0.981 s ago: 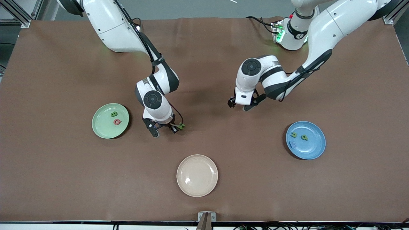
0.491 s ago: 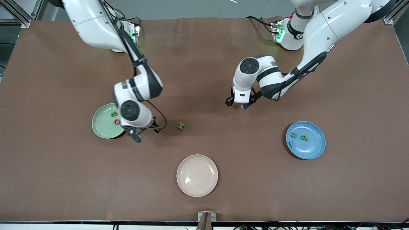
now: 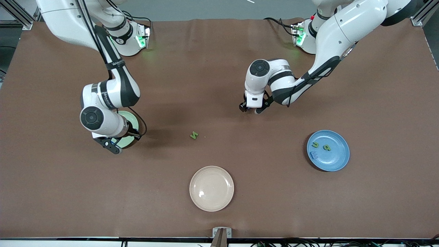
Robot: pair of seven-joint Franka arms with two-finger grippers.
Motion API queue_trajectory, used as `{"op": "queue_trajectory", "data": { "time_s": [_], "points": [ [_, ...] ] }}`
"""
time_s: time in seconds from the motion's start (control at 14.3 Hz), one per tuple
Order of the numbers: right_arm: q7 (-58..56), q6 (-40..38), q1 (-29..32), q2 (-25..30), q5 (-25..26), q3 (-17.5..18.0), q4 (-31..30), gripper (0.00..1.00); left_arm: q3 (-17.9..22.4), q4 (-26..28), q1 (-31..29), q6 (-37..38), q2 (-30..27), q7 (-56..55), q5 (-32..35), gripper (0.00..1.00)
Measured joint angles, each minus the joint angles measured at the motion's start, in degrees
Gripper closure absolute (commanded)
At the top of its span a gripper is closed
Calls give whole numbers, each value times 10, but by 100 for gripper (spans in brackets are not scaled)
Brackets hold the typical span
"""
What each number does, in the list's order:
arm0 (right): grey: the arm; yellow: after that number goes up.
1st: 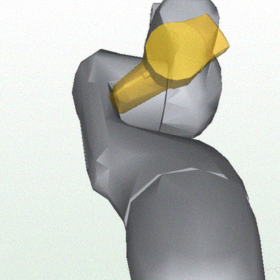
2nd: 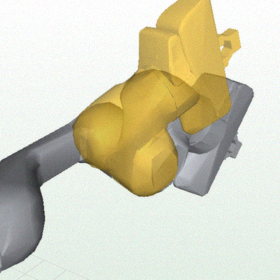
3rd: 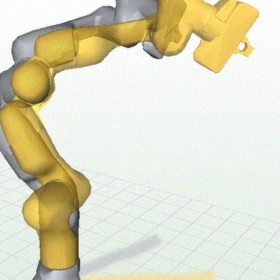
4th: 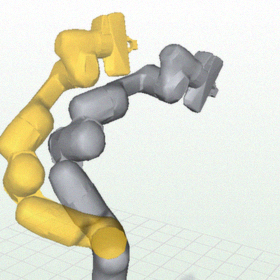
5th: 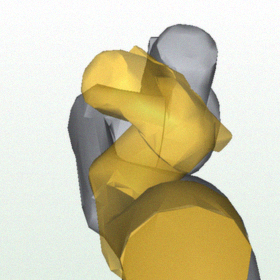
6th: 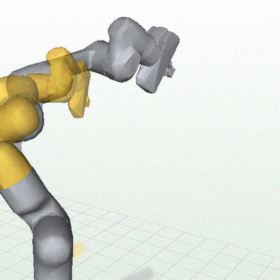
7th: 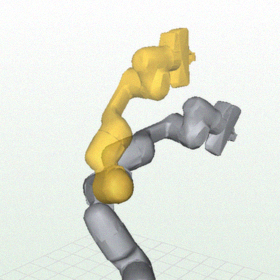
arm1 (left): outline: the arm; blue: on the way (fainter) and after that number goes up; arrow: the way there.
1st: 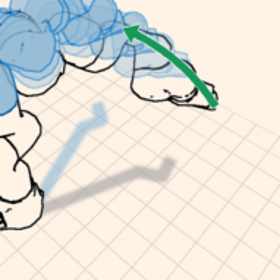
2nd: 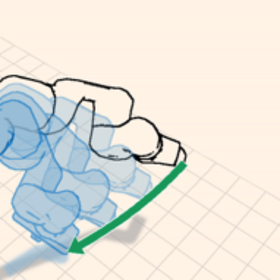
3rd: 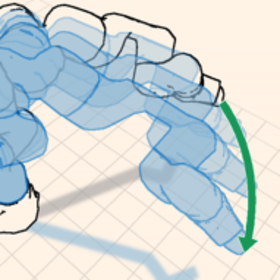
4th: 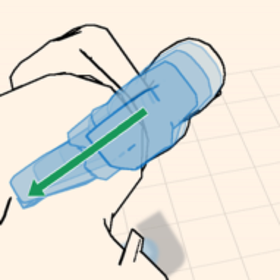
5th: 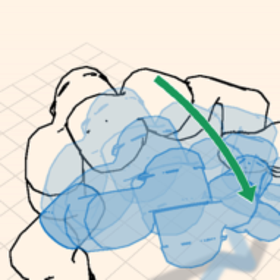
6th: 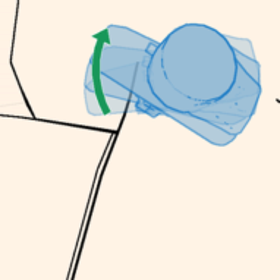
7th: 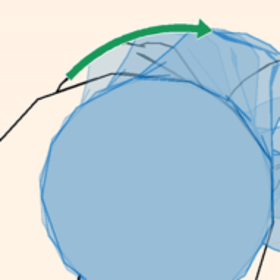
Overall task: Sort upper and lower case letters into plates
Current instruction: 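Place the blue C on the green plate with the right gripper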
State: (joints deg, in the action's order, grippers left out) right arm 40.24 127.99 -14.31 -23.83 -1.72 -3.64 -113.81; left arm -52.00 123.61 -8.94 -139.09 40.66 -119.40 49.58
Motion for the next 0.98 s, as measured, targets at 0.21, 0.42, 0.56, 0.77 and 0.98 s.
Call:
{"op": "queue_trajectory", "data": {
  "time_s": [0.21, 0.42, 0.56, 0.77, 0.98],
  "points": [
    [-89, 57, 52, 0, 1, 0, -52, 99, 13, 0, 13, -3, 1, -18, 17, 48],
    [-128, 59, 79, 5, 1, 0, -62, 98, 13, -2, 13, -7, 1, -20, 21, 83],
    [-141, 59, 83, 9, 1, 0, -64, 86, 13, -5, 13, -8, 1, -20, 21, 99],
    [-172, 59, 104, 10, 1, 0, -69, 0, 16, -12, 11, -6, 1, -15, 23, 100],
    [-184, 59, 117, 10, 1, 1, -70, 0, 20, -49, -1, 35, 0, 47, 25, 100]
  ]
}}
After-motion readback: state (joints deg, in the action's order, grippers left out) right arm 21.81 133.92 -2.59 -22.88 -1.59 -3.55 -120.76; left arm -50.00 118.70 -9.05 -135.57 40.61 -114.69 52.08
